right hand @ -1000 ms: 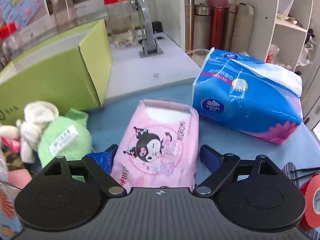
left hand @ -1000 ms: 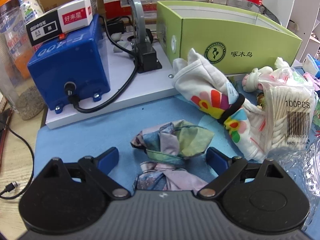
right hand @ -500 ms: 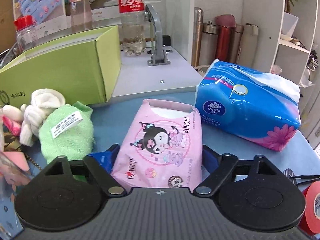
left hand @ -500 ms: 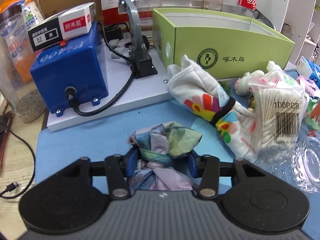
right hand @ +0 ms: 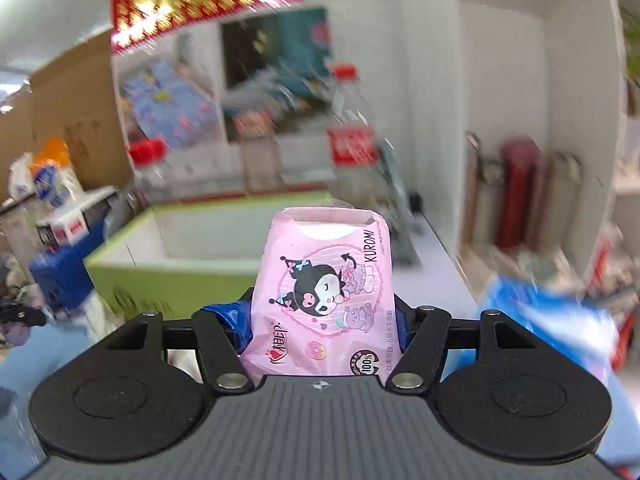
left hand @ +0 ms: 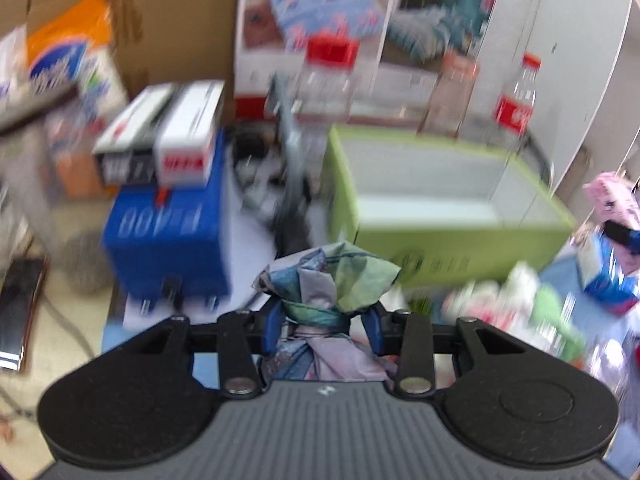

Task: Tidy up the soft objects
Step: 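Carry both items into the lime-green box and open both grippers, then withdraw both grippers from the lime-green box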

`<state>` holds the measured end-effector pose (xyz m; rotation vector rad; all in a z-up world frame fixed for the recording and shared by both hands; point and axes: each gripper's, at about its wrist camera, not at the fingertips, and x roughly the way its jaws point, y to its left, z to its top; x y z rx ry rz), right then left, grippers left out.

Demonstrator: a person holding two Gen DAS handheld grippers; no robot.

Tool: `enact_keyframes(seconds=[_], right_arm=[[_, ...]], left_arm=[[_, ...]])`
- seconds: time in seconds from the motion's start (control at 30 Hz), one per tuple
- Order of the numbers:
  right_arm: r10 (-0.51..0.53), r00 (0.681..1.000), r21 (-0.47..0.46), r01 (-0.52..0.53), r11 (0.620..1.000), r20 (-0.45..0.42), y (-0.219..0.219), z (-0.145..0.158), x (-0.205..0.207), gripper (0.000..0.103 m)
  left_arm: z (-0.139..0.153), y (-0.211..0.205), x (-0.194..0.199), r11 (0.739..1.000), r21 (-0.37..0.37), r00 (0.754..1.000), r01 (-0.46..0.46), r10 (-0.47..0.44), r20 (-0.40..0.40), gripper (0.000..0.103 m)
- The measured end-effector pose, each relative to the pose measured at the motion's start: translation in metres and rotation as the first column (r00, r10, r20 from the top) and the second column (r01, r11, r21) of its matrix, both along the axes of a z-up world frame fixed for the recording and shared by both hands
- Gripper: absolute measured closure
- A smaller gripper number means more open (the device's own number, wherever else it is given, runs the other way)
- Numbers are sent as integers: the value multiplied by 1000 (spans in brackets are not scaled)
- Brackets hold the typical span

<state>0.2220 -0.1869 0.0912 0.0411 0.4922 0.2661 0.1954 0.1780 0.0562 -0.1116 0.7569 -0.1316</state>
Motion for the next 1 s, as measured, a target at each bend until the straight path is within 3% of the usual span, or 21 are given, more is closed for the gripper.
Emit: enact_keyframes(seconds=[0.1, 0.2, 0.37, 0.4, 0.43, 0.47, 0.5, 0.57, 0.73, 1.0], right_arm=[[67, 997, -48, -66, 997, 35, 31, 20, 41, 53], [122, 993, -58, -121, 991, 3, 56, 22, 83, 53], [171, 982, -59, -176, 983, -75, 80, 6, 125, 53], [185, 979, -59, -190, 980, -89, 84, 1, 131, 50], [195, 975, -59, -202, 978, -104, 87, -4, 135, 50], [204, 970, -56, -213, 976, -130, 90, -10, 140, 49], [201, 966, -50, -211, 976, -165, 92, -16, 145, 49], [180, 955, -42, -195, 980, -234, 96, -25, 153, 48], [129, 984, -62, -137, 989, -121, 92, -11, 135, 45], [100, 994, -45, -102, 994, -53, 66, 7, 69, 43]], left_arm=[[22, -18, 44, 1000, -20, 999, 21, -20, 45, 63], [27, -37, 86, 999, -17, 998, 33, -32, 45, 63], [12, -58, 133, 999, 1, 999, 38, -38, -3, 62], [8, -60, 138, 999, 13, 999, 35, -35, -7, 60], [4, -62, 141, 999, 23, 999, 31, -31, -10, 52], [1, -62, 143, 999, 33, 1000, 25, -25, -13, 31], [-1, -63, 144, 999, 37, 1000, 21, -21, -12, 29], [-2, -62, 141, 999, 47, 1000, 26, -25, -2, 29], [1, -62, 125, 997, 71, 1000, 22, -23, 8, 29], [8, -69, 55, 994, 104, 998, -18, 12, 59, 29]])
